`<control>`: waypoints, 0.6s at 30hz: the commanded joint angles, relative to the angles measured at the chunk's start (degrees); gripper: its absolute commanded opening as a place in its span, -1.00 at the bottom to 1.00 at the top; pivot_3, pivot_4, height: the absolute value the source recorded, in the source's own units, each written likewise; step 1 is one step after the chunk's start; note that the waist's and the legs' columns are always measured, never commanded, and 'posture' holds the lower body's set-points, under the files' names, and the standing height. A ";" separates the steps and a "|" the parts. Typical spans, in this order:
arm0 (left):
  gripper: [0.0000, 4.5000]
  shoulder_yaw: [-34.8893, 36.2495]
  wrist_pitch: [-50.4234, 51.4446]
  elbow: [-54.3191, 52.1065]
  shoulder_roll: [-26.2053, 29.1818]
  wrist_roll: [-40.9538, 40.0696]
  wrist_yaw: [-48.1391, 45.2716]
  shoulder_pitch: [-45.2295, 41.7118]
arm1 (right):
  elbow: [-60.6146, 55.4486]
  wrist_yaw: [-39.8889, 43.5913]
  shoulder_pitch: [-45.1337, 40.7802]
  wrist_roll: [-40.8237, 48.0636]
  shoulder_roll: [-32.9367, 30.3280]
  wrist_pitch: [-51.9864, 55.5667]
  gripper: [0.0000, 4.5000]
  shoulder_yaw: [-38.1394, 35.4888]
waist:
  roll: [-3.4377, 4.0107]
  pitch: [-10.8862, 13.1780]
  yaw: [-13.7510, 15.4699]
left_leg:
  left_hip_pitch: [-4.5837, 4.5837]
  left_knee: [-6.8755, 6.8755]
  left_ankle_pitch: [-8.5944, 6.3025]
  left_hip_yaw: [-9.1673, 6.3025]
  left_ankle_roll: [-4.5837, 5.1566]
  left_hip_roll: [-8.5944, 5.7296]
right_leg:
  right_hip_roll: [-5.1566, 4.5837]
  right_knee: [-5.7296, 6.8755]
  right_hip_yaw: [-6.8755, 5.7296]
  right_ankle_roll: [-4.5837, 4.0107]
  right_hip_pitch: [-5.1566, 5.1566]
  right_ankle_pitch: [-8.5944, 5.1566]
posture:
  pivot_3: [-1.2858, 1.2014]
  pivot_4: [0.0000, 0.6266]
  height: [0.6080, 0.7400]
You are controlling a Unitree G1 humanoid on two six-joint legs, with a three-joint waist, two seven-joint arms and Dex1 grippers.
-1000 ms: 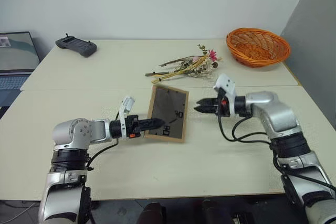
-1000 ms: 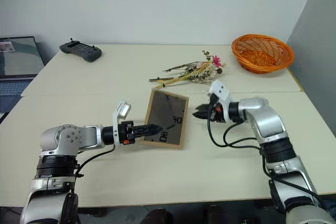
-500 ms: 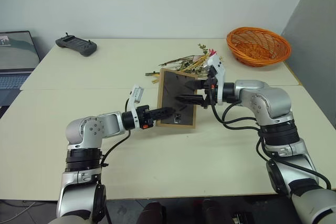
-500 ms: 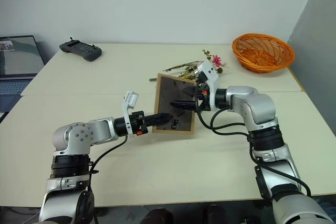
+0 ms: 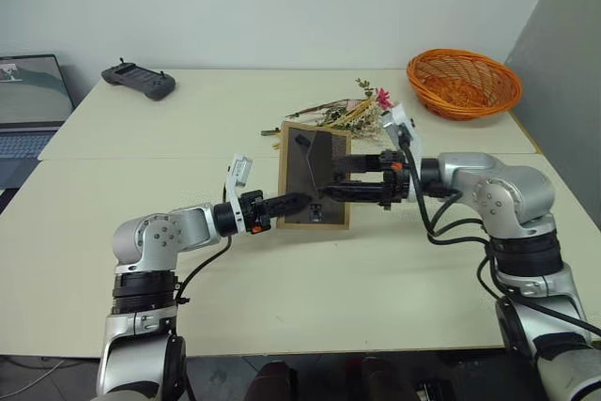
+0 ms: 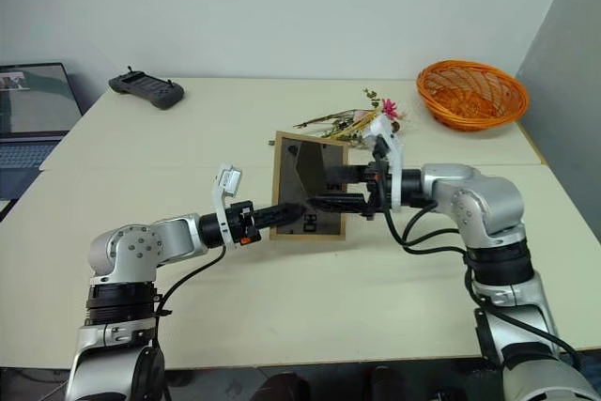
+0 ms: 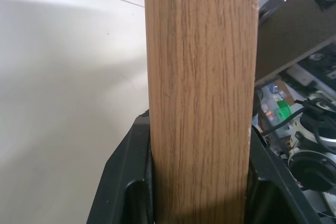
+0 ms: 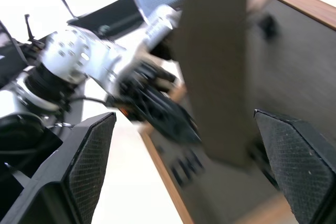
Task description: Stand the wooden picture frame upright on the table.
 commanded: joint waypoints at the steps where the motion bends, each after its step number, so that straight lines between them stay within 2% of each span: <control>1: -0.42 3.06 3.53 -2.96 0.87 -4.83 0.20 -0.32 | -1.26 3.21 2.03 -1.24 -5.22 -6.16 0.98 -1.49 | -0.01 0.01 0.05 | 0.00 0.00 0.00 -0.01 0.00 0.00 | 0.00 -0.01 -0.01 0.00 0.00 0.00 | 0.03 -0.52 1.00; 3: -0.42 5.21 6.72 -2.40 0.41 -7.07 1.83 -0.62 | 0.68 3.14 4.27 -5.78 -7.56 -15.30 0.98 -1.10 | -0.02 0.01 0.03 | 0.00 0.00 -0.01 0.00 0.01 0.00 | 0.00 -0.01 -0.01 0.00 0.00 0.00 | 0.03 -0.52 1.00; 6: -0.42 9.20 13.44 -0.20 -0.59 -10.69 4.66 -1.66 | 6.11 1.09 8.88 -18.86 -9.14 -44.68 0.98 1.26 | -0.04 0.01 0.01 | 0.01 0.00 -0.01 0.02 0.01 0.01 | 0.01 -0.01 -0.01 0.01 0.02 0.00 | 0.03 -0.52 1.00; 8: -0.42 12.22 17.75 1.98 -1.72 -12.73 7.22 -2.90 | 10.52 0.29 10.50 -24.42 -9.02 -60.81 0.98 2.36 | -0.06 0.02 -0.04 | 0.01 0.00 0.00 0.08 0.00 0.02 | 0.02 0.00 0.00 0.02 0.03 -0.01 | 0.03 -0.52 1.00; 12: -0.42 9.96 19.44 7.91 0.82 -24.25 13.53 -2.78 | 22.61 -12.24 9.18 -41.34 -7.95 -96.53 0.98 6.24 | -0.10 0.05 -0.35 | 0.05 0.02 0.07 0.13 -0.12 0.06 | 0.03 0.03 0.01 0.02 0.03 -0.01 | 0.03 -0.52 1.00; 15: -0.42 8.13 19.44 9.83 2.38 -32.17 18.63 -2.14 | 29.16 -22.49 6.39 -50.91 -5.92 -112.93 0.98 7.12 | -0.13 0.08 -1.05 | 0.07 0.02 0.18 0.13 -0.31 0.09 | 0.04 0.04 0.04 0.02 0.02 -0.01 | 0.03 -0.52 1.00; 18: -0.42 7.29 19.44 10.10 2.46 -38.79 24.03 -1.19 | 32.67 -33.37 3.38 -62.57 -3.97 -121.28 0.98 7.62 | -0.14 0.07 -1.32 | 0.08 0.03 0.24 0.13 -0.42 0.10 | 0.04 0.04 0.07 0.02 0.02 -0.01 | 0.03 -0.52 1.00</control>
